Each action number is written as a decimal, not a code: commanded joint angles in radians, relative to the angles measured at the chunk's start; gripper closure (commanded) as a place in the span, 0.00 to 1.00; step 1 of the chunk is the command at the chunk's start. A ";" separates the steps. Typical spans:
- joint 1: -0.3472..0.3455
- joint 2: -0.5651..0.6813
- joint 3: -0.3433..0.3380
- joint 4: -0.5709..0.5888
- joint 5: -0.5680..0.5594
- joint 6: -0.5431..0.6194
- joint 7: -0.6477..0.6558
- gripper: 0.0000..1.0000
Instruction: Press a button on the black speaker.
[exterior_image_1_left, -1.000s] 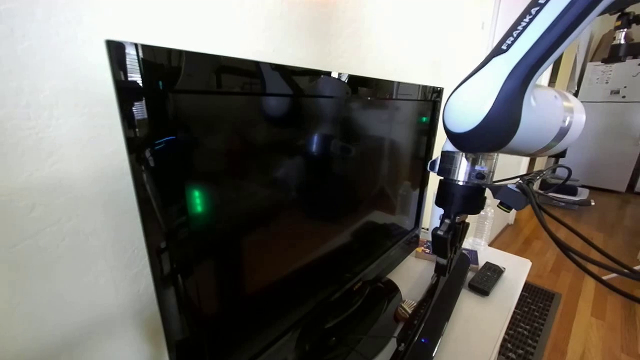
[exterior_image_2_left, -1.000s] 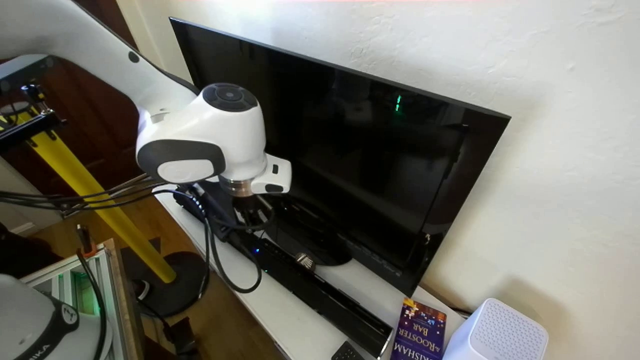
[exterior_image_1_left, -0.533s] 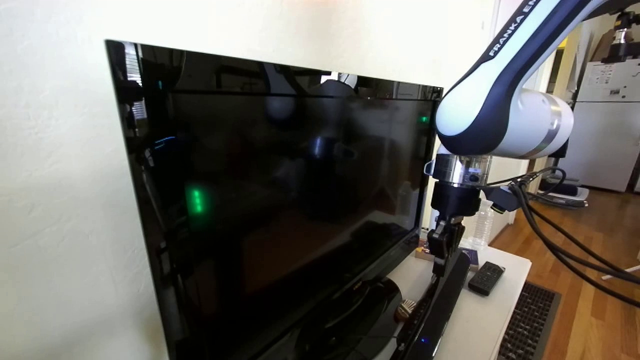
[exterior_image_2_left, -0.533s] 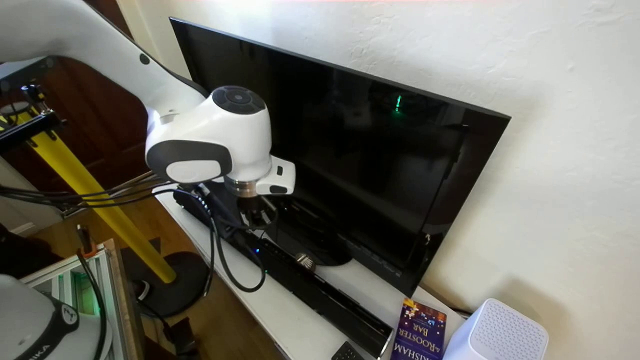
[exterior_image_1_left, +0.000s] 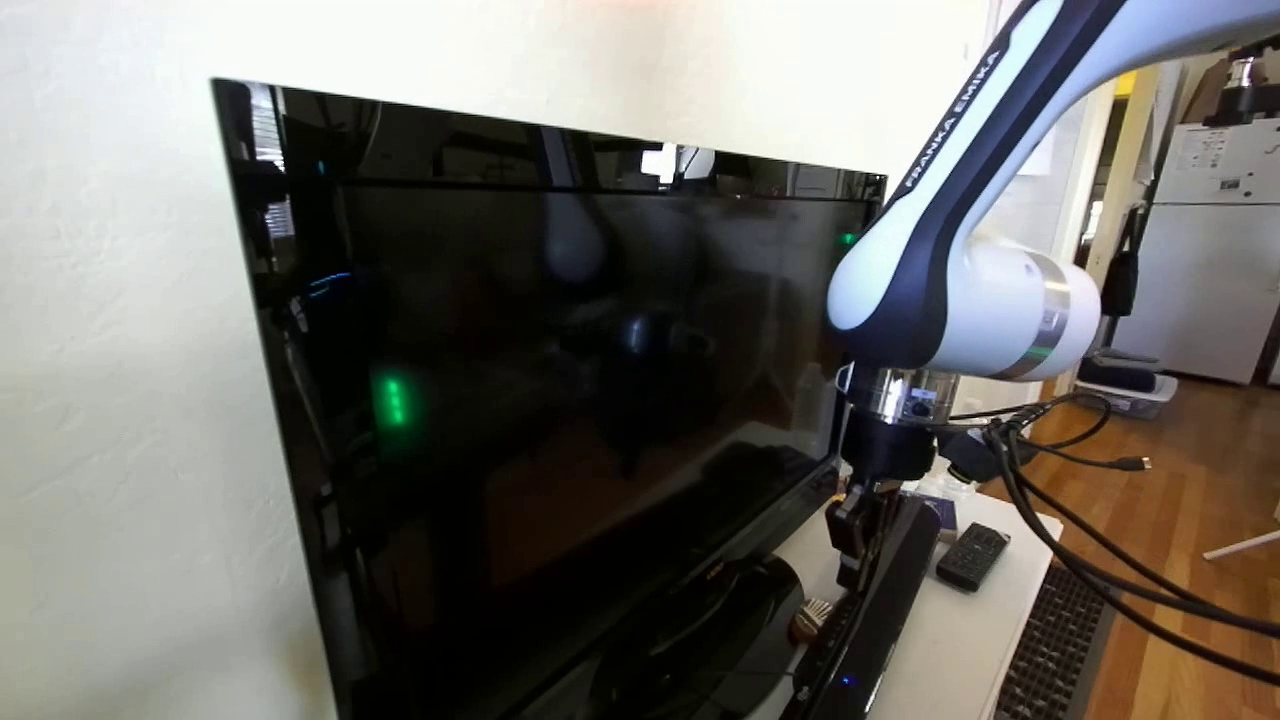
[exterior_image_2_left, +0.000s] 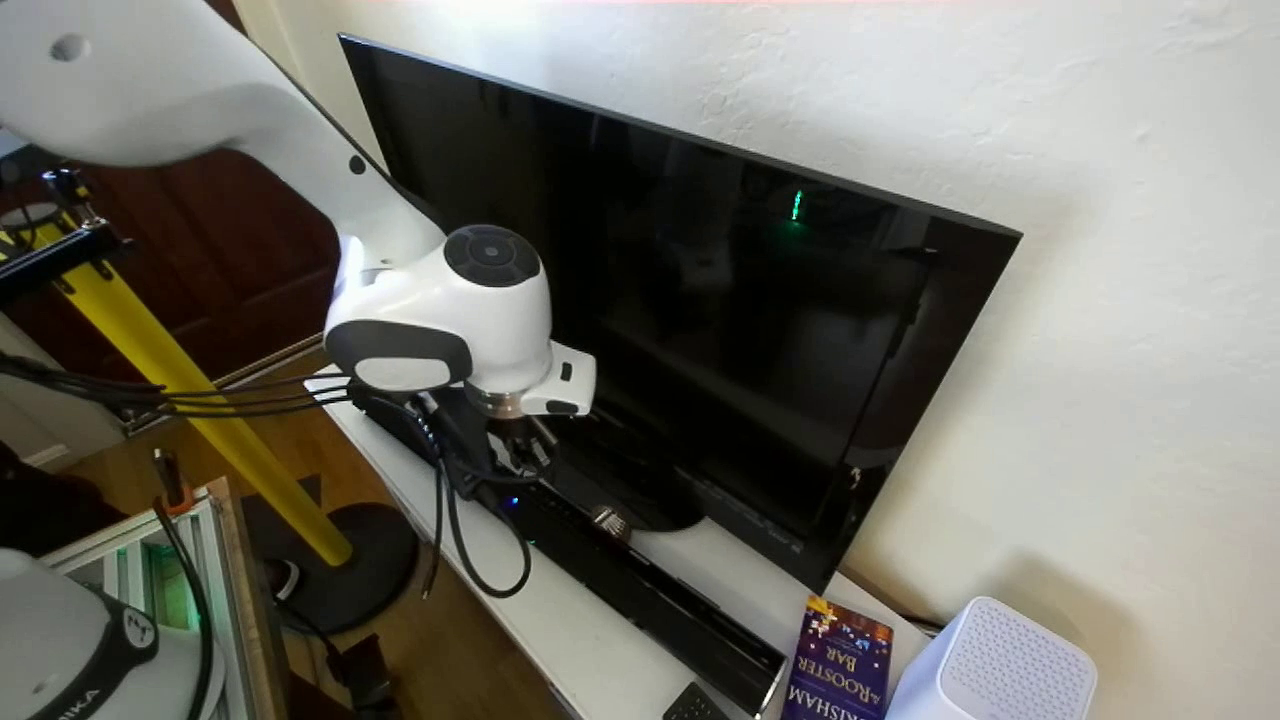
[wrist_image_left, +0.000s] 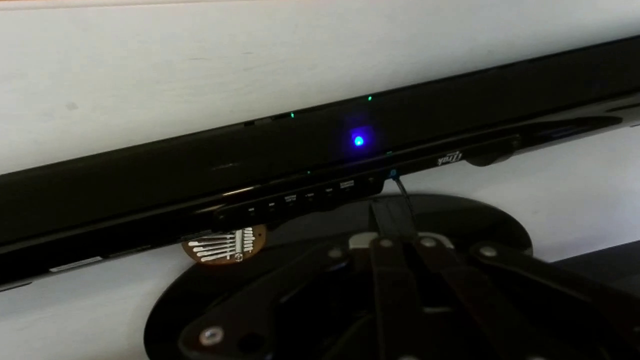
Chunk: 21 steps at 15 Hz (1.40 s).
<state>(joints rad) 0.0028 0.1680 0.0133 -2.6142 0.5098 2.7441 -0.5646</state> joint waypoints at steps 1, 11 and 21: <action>-0.038 0.111 0.058 0.069 0.147 0.080 -0.121 1.00; -0.107 0.272 0.085 0.179 0.220 0.152 -0.199 1.00; -0.089 0.316 0.043 0.195 0.165 0.118 -0.162 1.00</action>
<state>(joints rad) -0.0892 0.4637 0.0687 -2.4411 0.6925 2.8814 -0.7321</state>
